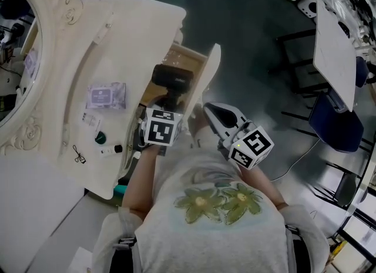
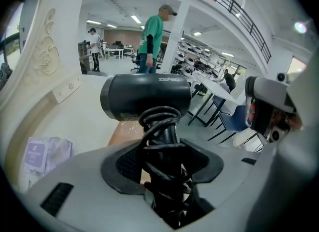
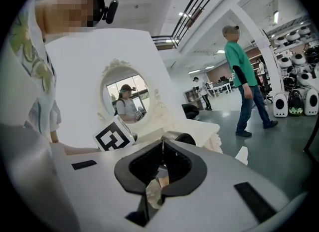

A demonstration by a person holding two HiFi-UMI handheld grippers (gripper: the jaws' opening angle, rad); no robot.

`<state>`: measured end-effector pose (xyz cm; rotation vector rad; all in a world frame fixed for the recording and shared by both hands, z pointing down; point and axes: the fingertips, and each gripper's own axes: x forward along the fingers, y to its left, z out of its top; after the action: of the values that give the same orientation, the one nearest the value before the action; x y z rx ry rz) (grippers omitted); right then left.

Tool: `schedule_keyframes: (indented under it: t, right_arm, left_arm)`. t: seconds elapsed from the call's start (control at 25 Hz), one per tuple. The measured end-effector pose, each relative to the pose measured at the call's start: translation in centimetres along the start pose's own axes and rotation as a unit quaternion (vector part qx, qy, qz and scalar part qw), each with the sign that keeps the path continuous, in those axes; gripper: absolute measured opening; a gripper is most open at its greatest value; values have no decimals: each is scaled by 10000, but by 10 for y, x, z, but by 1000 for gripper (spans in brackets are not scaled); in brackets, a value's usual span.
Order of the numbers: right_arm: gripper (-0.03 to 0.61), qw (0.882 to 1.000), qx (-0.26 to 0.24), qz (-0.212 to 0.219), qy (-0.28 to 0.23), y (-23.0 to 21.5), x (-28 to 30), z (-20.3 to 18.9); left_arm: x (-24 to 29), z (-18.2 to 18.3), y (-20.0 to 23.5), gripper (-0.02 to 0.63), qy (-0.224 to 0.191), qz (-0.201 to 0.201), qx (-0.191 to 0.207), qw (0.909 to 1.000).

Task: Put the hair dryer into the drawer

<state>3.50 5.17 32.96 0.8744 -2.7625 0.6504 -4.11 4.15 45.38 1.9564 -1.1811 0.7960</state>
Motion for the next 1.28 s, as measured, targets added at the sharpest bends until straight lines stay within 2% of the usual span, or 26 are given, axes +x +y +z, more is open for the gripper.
schedule_keyframes:
  t: [0.32, 0.96, 1.28]
  right_arm:
    - [23, 9997, -30, 166, 152, -2, 18, -2]
    - [23, 9999, 94, 80, 103, -26, 26, -1]
    - [23, 9996, 145, 168, 179, -29, 33, -5]
  left_arm:
    - [10, 2, 7, 221, 67, 57, 43, 10000]
    - [30, 2, 7, 221, 285, 55, 126, 9995]
    - [36, -3, 9, 221, 381, 64, 161, 9991]
